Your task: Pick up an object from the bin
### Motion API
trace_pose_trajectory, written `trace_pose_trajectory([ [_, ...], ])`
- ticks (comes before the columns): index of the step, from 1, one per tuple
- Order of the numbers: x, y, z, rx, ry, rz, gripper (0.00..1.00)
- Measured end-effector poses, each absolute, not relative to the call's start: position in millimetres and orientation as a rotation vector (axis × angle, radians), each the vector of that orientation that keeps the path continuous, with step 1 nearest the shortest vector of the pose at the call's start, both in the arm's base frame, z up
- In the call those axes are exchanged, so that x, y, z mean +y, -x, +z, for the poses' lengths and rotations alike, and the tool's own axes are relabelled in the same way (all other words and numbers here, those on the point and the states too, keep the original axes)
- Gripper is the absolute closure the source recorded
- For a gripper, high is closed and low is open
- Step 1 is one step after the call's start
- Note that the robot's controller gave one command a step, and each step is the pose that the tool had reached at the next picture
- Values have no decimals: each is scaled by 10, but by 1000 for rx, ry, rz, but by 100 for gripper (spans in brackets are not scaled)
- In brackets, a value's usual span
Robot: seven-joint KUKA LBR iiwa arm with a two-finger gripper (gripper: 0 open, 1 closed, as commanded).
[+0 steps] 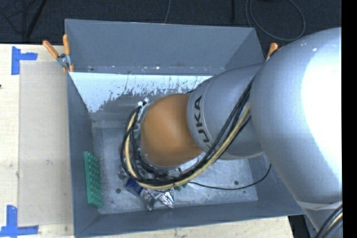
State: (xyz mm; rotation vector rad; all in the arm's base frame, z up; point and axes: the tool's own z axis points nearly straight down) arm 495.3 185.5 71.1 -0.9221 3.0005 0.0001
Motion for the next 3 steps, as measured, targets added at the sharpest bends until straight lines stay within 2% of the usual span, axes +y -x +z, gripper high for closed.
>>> trace_pose_trajectory([
  [1, 1854, -4953, 720, 3003, 918, 1, 100],
  [2, 1153, -5719, 1903, 2847, 1315, -5, 100],
  [3, 1069, -5765, 2304, 2859, 1288, -1, 100],
])
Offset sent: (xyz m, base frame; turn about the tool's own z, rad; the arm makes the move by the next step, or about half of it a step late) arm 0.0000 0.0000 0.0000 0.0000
